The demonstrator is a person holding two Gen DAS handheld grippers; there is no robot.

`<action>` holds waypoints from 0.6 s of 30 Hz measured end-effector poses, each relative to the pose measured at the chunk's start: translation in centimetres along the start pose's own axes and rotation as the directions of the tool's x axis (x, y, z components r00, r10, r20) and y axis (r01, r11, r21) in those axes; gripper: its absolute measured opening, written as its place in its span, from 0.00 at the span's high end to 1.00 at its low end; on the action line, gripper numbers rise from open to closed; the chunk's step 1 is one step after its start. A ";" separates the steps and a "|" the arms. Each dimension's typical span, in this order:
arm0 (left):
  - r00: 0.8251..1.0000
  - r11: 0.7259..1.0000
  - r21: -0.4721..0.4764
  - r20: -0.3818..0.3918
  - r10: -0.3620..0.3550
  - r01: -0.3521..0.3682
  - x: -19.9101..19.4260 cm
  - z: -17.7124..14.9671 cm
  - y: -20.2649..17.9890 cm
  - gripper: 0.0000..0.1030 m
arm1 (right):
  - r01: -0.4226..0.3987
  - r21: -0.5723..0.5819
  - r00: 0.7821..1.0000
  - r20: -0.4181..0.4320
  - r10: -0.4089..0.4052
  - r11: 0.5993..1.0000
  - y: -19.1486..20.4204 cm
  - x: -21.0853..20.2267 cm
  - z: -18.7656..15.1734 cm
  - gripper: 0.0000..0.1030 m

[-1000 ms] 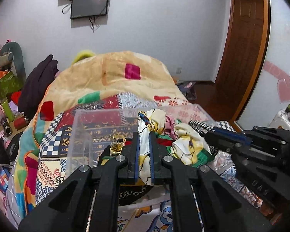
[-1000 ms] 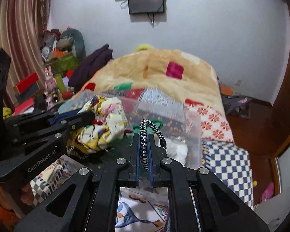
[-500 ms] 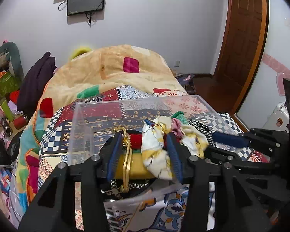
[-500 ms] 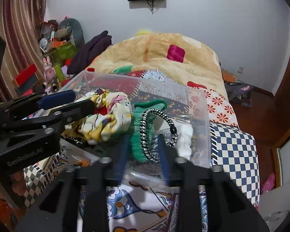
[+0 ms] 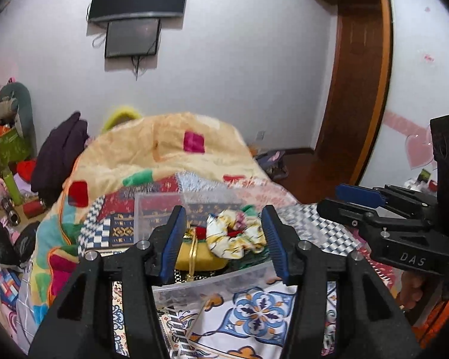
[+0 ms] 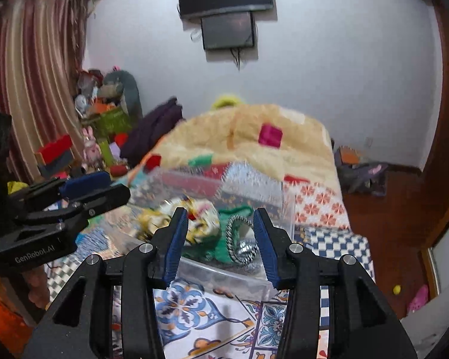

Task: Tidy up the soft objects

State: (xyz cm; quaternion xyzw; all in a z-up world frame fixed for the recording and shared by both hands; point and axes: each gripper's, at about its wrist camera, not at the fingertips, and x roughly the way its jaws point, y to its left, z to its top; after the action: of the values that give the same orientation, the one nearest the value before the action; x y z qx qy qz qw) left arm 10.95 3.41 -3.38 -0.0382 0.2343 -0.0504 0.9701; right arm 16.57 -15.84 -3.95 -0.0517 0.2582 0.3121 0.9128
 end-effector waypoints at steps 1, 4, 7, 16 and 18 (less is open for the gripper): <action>1.000 1.000 0.004 0.020 0.000 0.000 -0.8 0.1 -0.3 0.45 | -0.003 -0.003 1.000 0.021 0.003 1.000 0.3 -0.7 0.2 0.59; 0.998 1.000 0.018 0.069 0.003 -0.005 -2.7 0.3 -1.0 0.40 | -0.007 -0.014 0.998 0.068 0.008 1.000 1.0 -2.6 0.4 0.56; 0.994 1.000 0.031 0.112 0.000 -0.004 -4.6 0.1 -1.7 0.33 | 0.005 -0.013 0.994 0.109 -0.004 1.000 1.3 -3.7 0.3 0.44; 0.981 1.000 0.013 0.194 0.024 -0.027 -7.3 -0.5 -2.4 0.08 | 0.032 -0.001 0.982 0.188 -0.031 0.999 1.2 -6.1 -0.7 0.21; 0.978 0.999 0.018 0.206 0.035 -0.039 -7.6 -0.6 -2.6 0.04 | 0.036 0.000 0.978 0.204 -0.035 0.999 1.2 -6.4 -0.9 0.20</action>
State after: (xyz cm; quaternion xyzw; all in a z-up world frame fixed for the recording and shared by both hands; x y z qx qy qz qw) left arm 3.72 1.67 -0.22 -0.0282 0.1328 -0.0306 0.9903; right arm 11.18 -18.62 -1.40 -0.0255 0.1616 0.2999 0.9398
